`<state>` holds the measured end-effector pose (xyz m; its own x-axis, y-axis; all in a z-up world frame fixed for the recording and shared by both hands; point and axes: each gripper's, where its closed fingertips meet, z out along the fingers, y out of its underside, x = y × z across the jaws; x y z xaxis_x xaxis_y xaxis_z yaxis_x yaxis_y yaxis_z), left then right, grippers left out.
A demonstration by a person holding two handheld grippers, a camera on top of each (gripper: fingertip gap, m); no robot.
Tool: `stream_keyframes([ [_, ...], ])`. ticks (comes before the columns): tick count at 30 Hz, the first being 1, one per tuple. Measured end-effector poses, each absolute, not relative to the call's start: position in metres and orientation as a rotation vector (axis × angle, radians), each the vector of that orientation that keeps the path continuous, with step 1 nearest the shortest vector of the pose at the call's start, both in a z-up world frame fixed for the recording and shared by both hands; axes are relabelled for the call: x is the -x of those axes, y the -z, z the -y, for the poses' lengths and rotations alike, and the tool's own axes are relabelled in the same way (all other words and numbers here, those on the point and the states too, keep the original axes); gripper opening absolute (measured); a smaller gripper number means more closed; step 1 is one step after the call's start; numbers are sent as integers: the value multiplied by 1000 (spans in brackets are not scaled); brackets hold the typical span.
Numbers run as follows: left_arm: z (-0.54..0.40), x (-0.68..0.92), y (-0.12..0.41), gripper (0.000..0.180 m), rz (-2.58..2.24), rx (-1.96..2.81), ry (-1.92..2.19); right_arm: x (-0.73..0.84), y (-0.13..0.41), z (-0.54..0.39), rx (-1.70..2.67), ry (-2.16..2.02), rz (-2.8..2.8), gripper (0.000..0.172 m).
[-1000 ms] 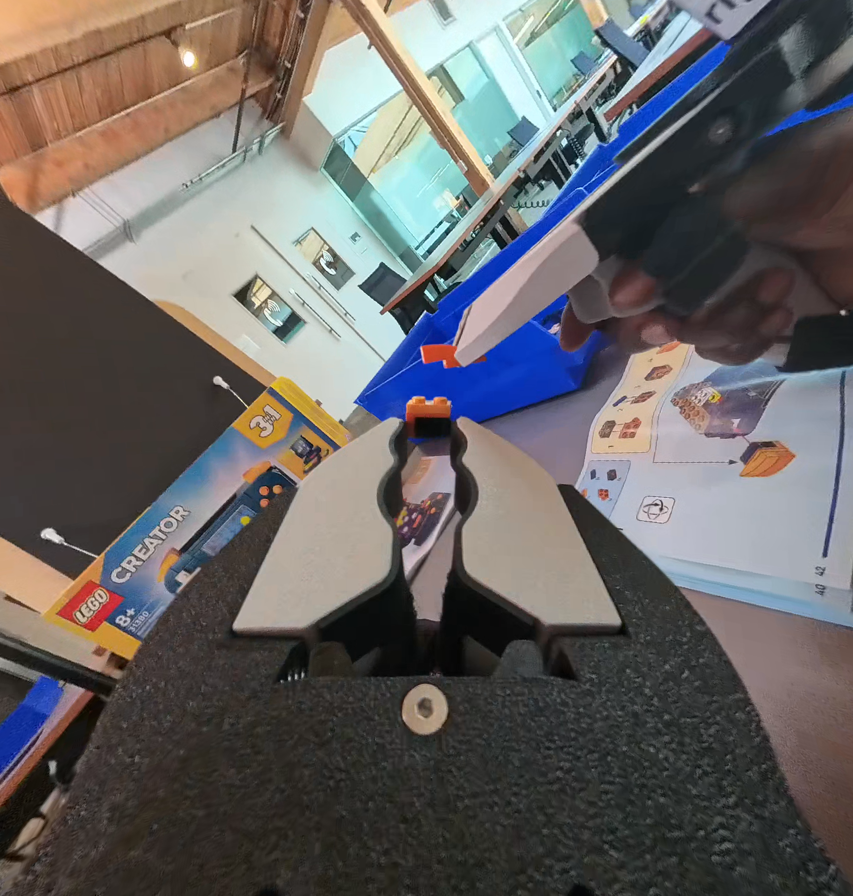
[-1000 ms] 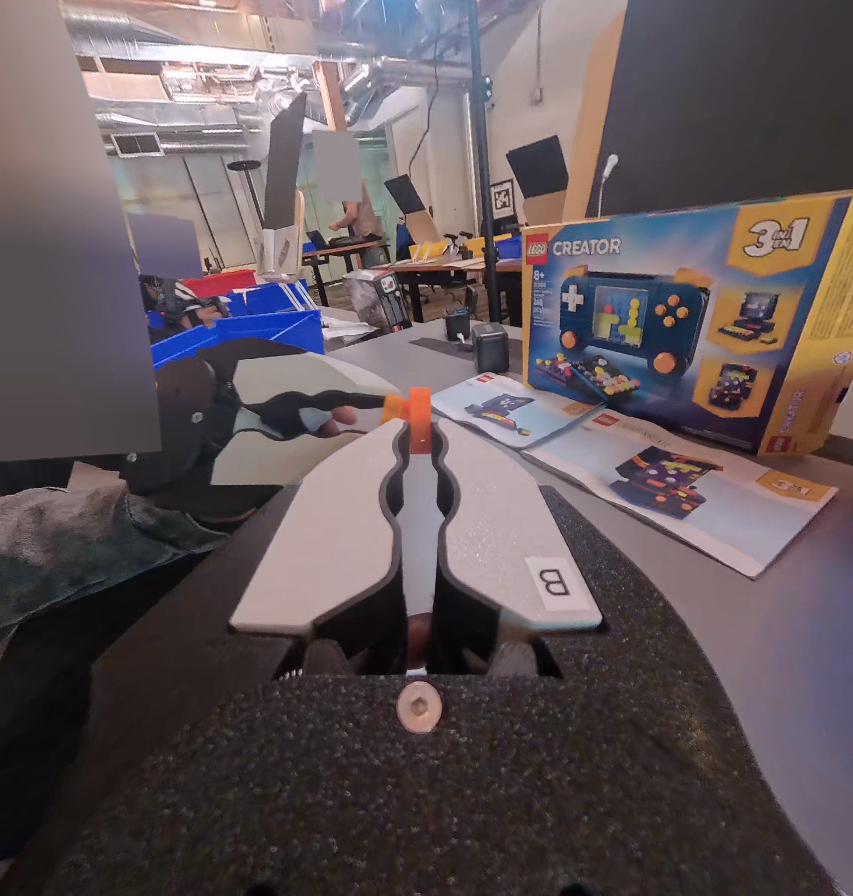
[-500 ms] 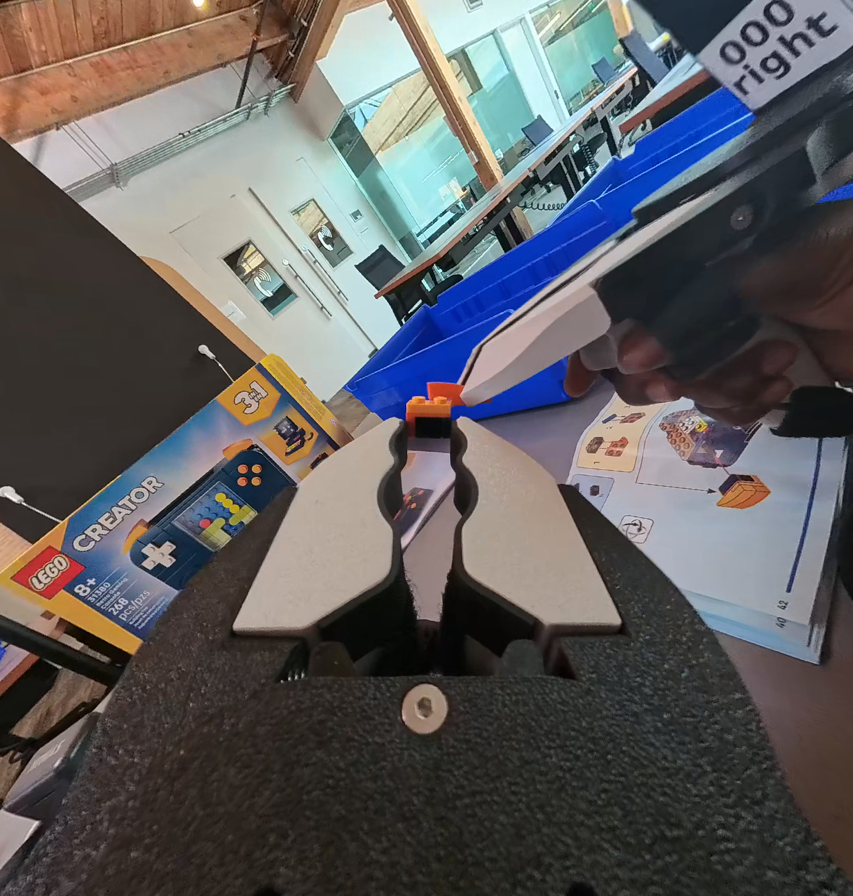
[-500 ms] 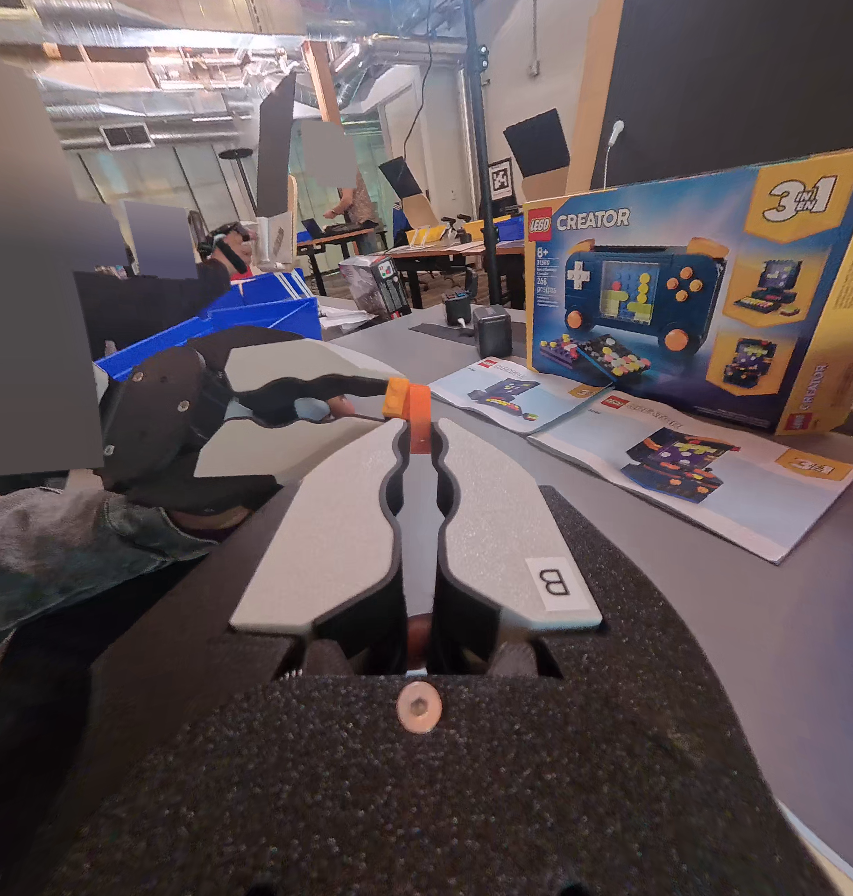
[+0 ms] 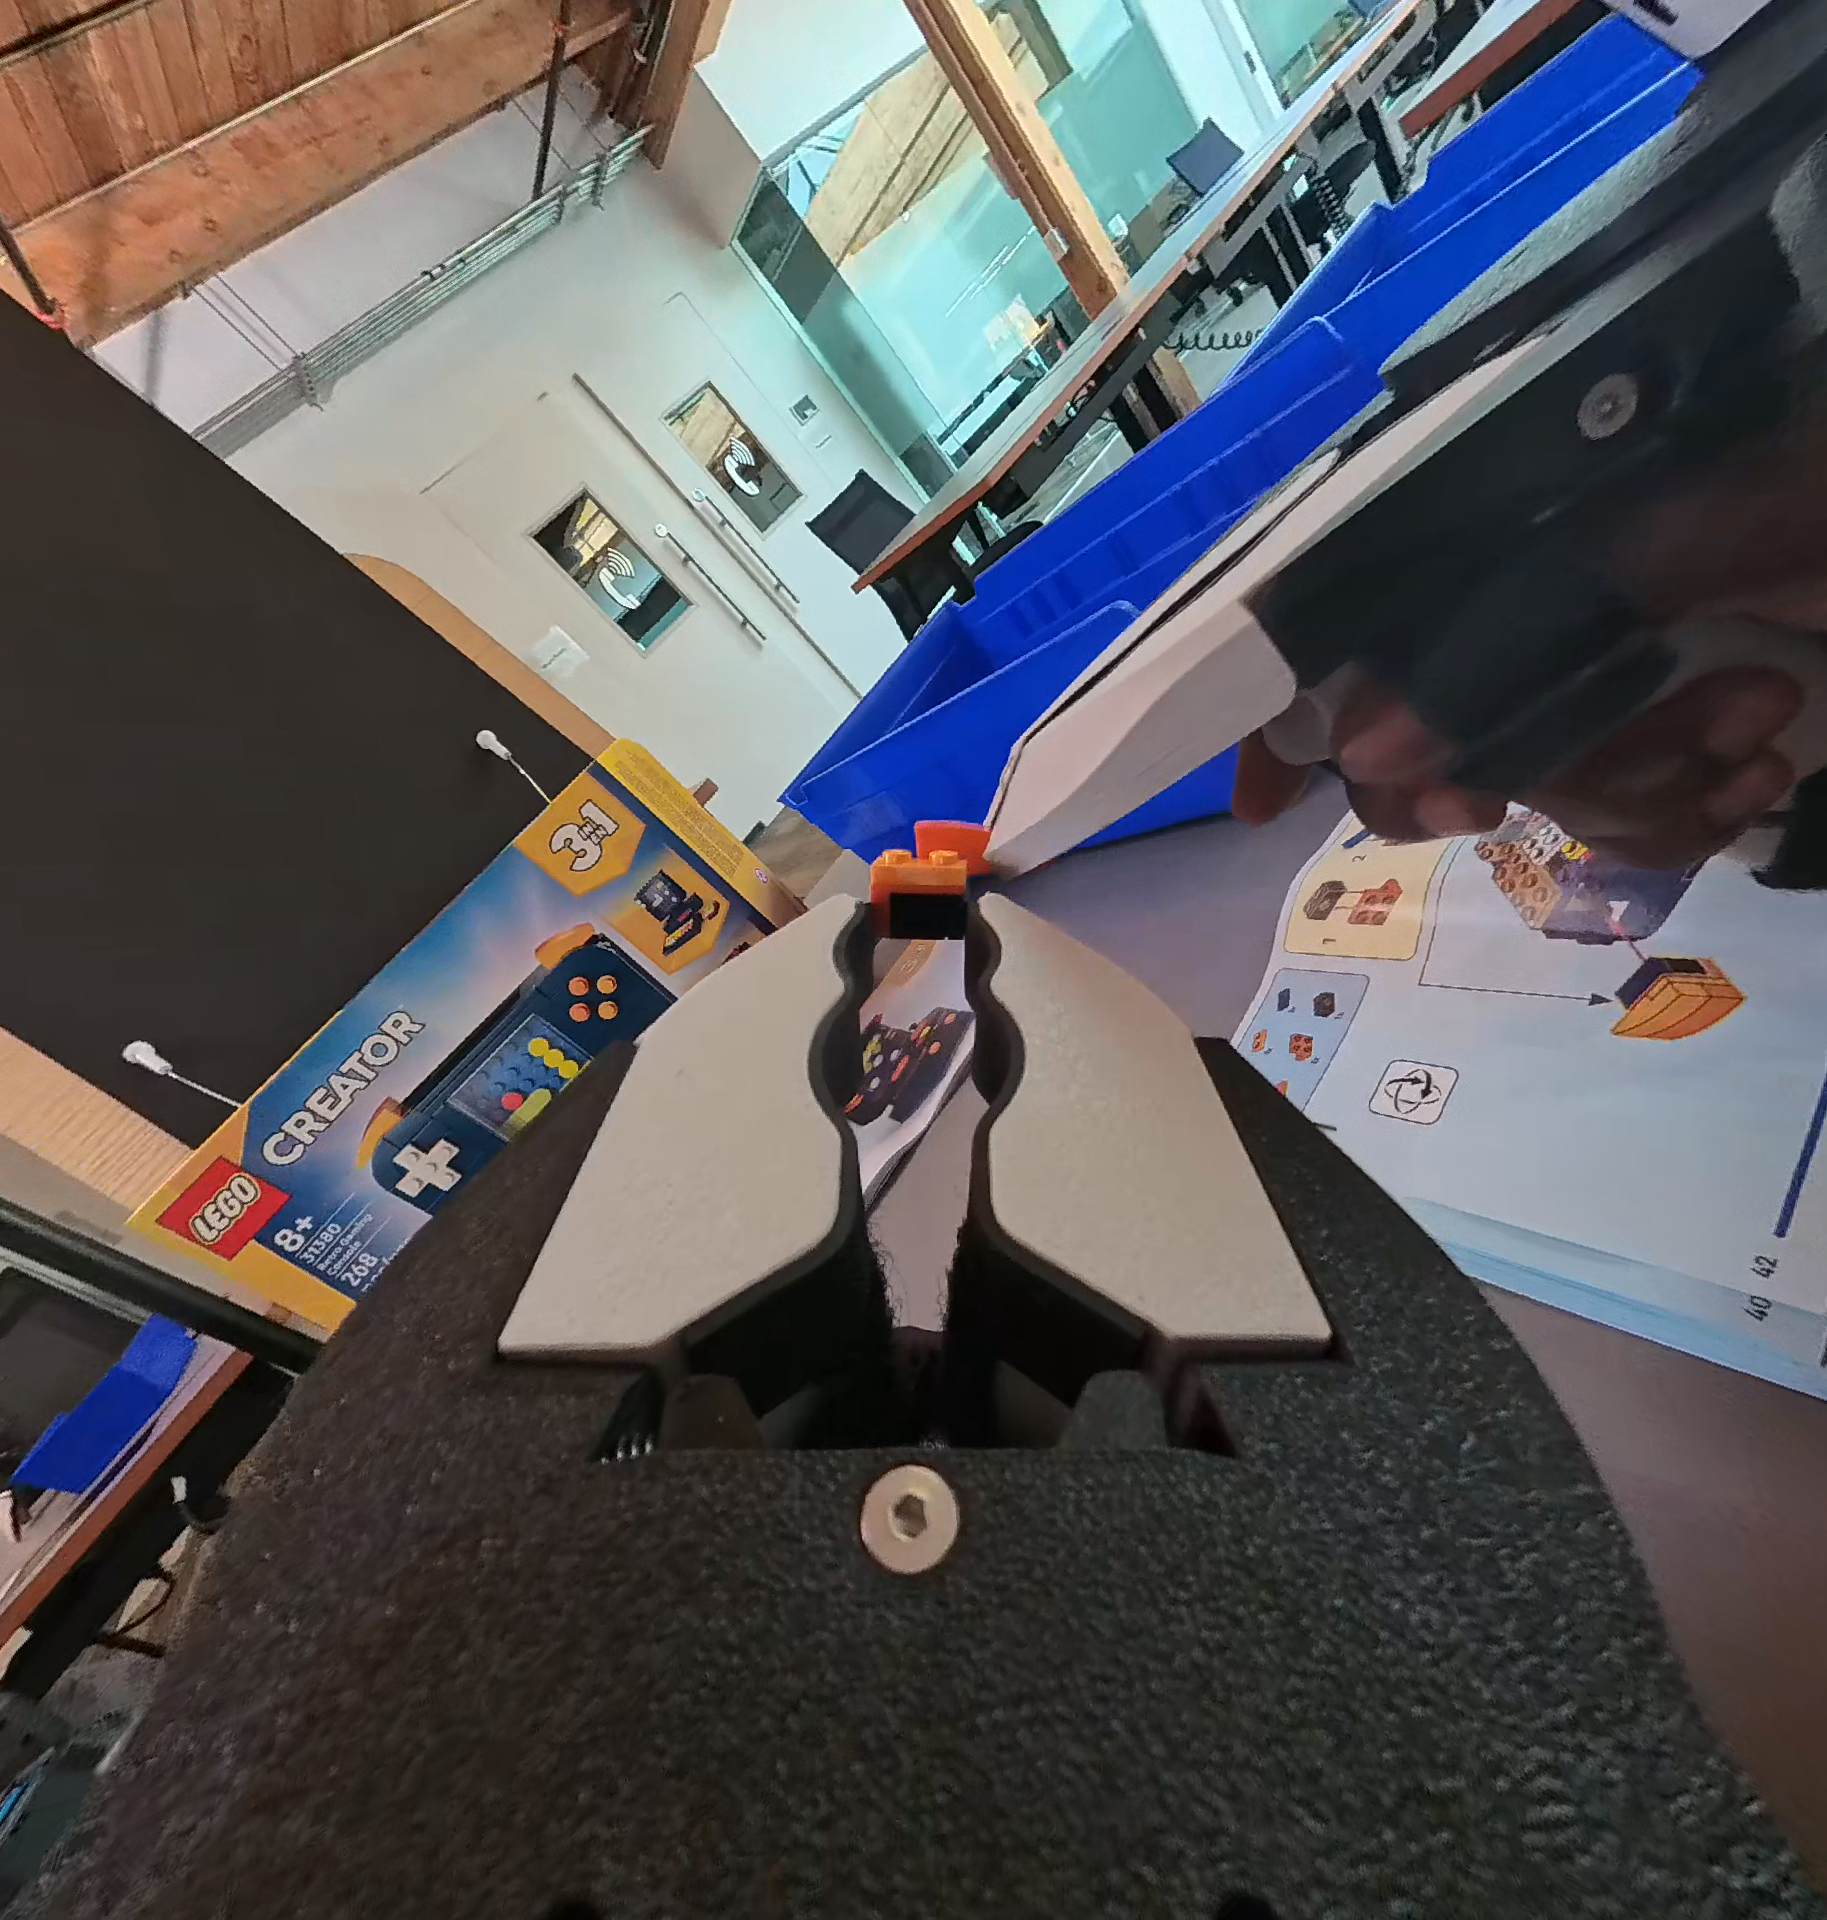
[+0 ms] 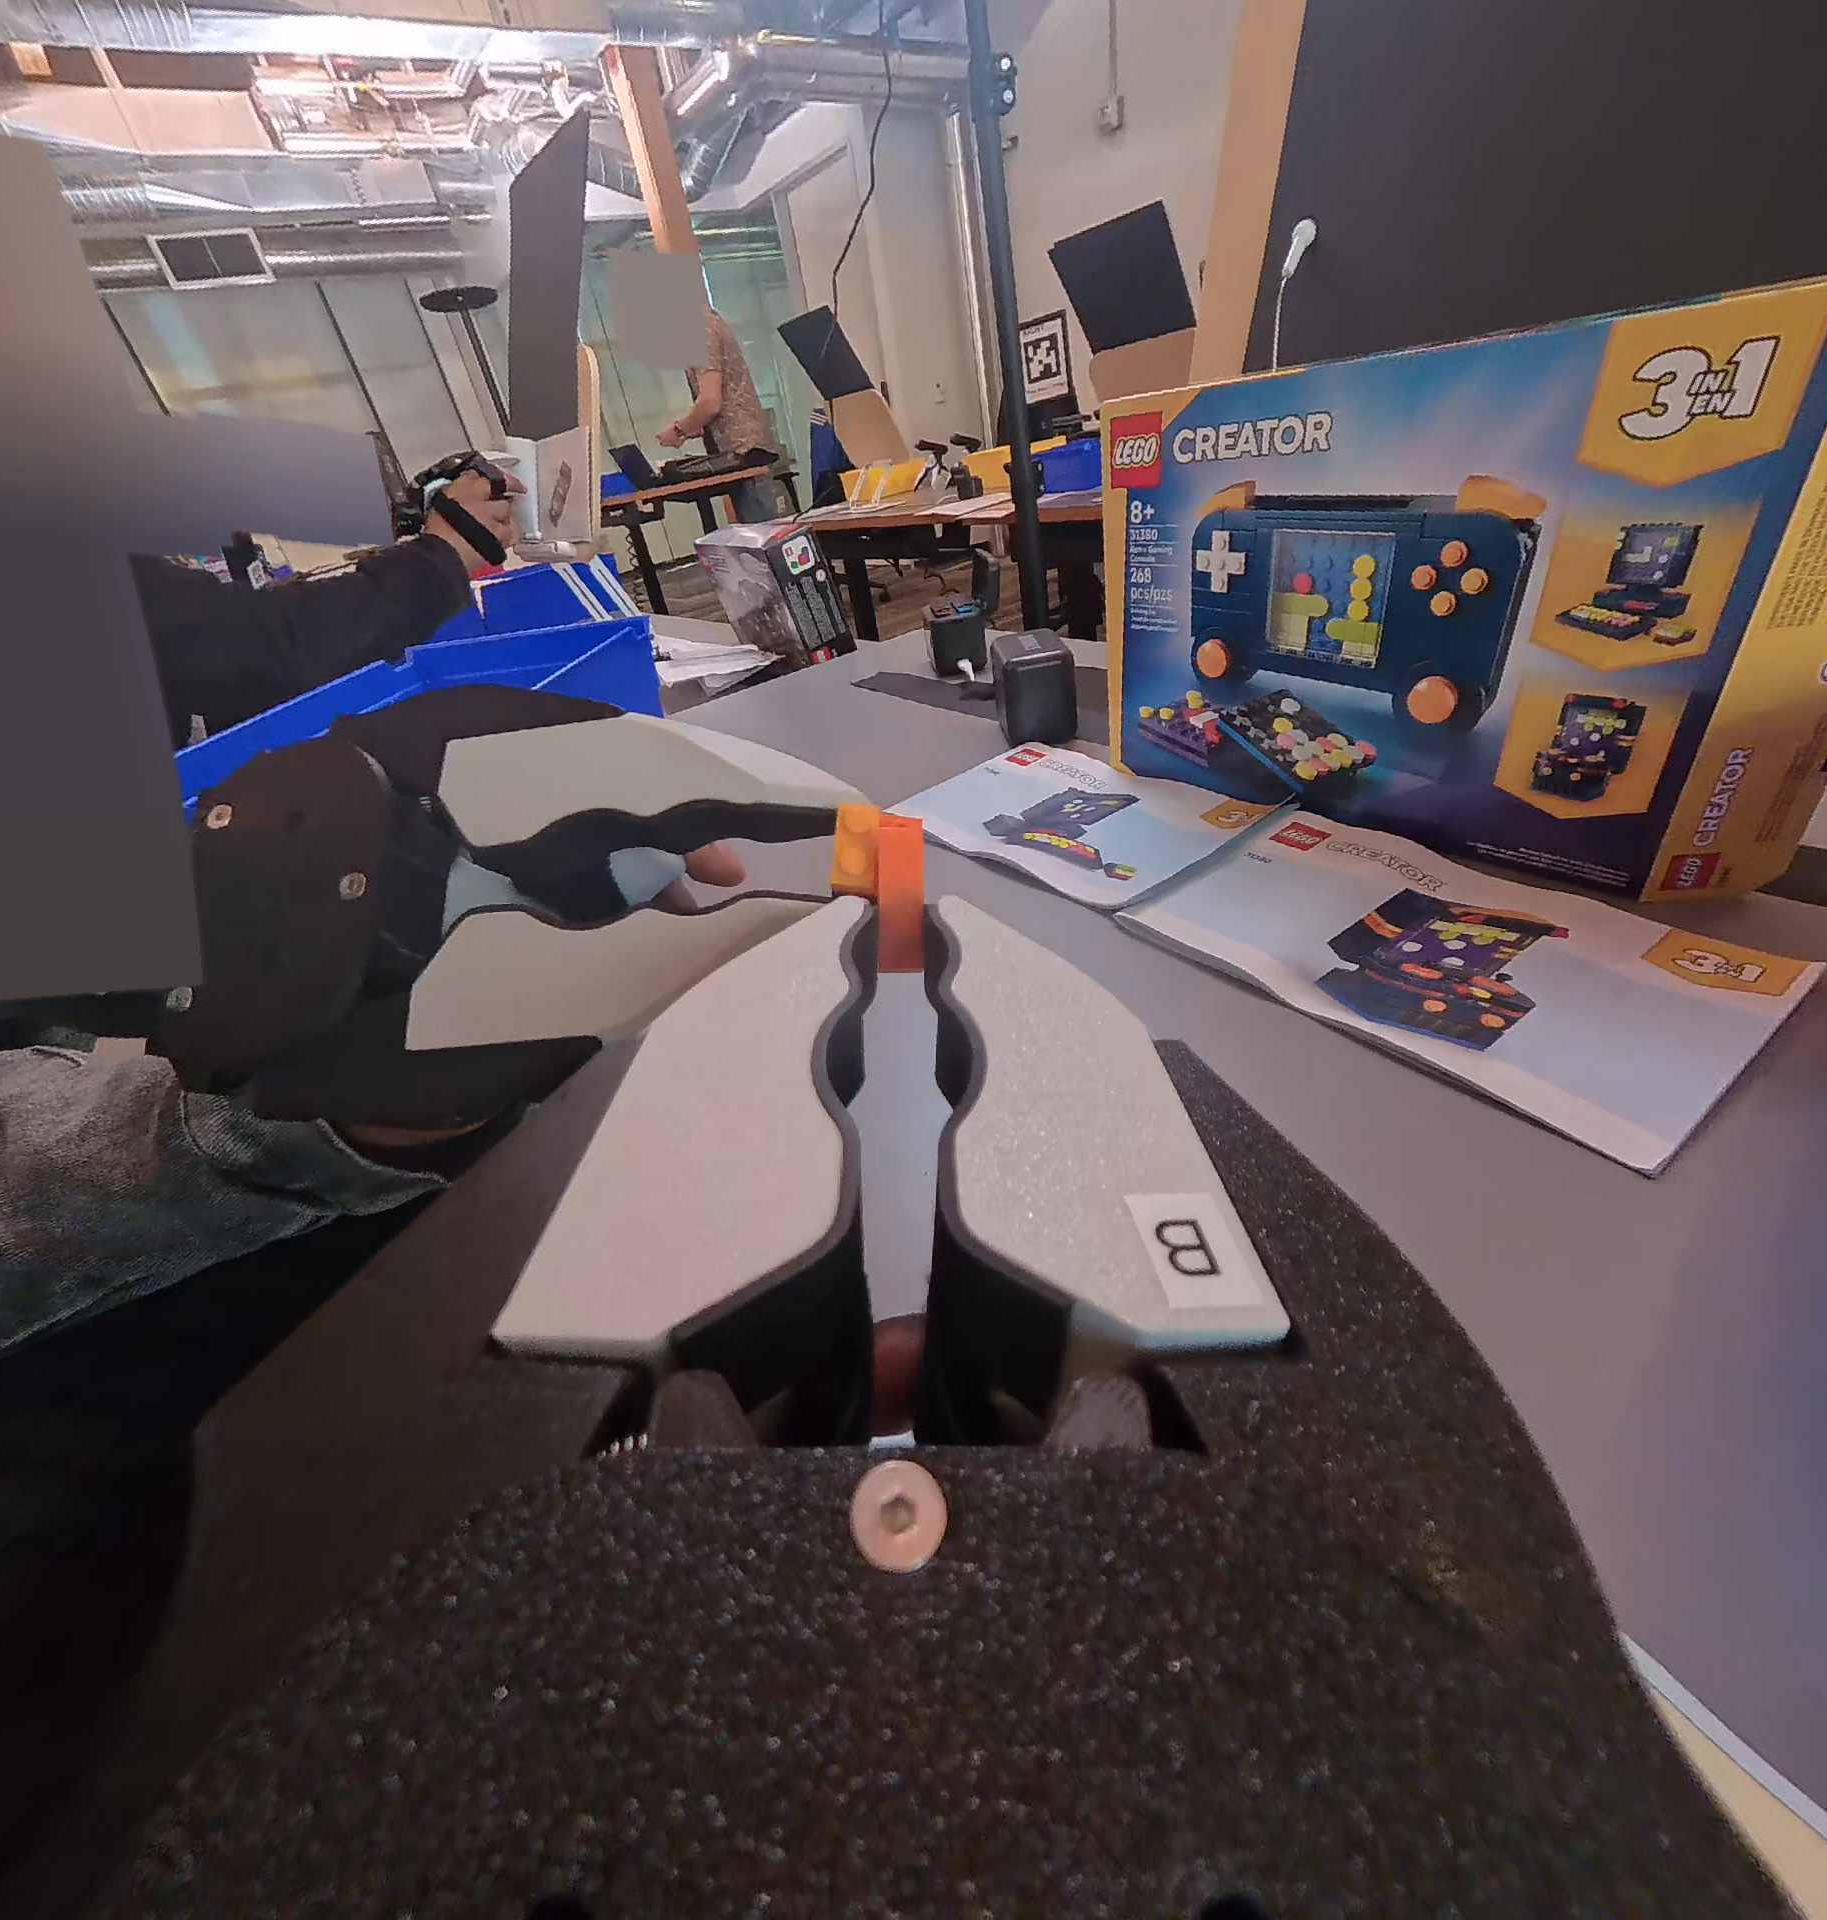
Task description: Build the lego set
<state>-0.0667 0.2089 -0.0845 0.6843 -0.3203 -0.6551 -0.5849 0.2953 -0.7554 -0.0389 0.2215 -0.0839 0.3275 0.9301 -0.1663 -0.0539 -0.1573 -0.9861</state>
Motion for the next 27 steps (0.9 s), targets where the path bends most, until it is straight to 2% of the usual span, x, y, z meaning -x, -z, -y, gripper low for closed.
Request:
stream_keyframes([
  [12,-206,59,89,15,-1014,1184,-459,35,80,-223,1439,-1117,832,7],
  [27,-207,58,93,15,-1065,1162,-503,35,84,-221,1446,-1097,906,7],
])
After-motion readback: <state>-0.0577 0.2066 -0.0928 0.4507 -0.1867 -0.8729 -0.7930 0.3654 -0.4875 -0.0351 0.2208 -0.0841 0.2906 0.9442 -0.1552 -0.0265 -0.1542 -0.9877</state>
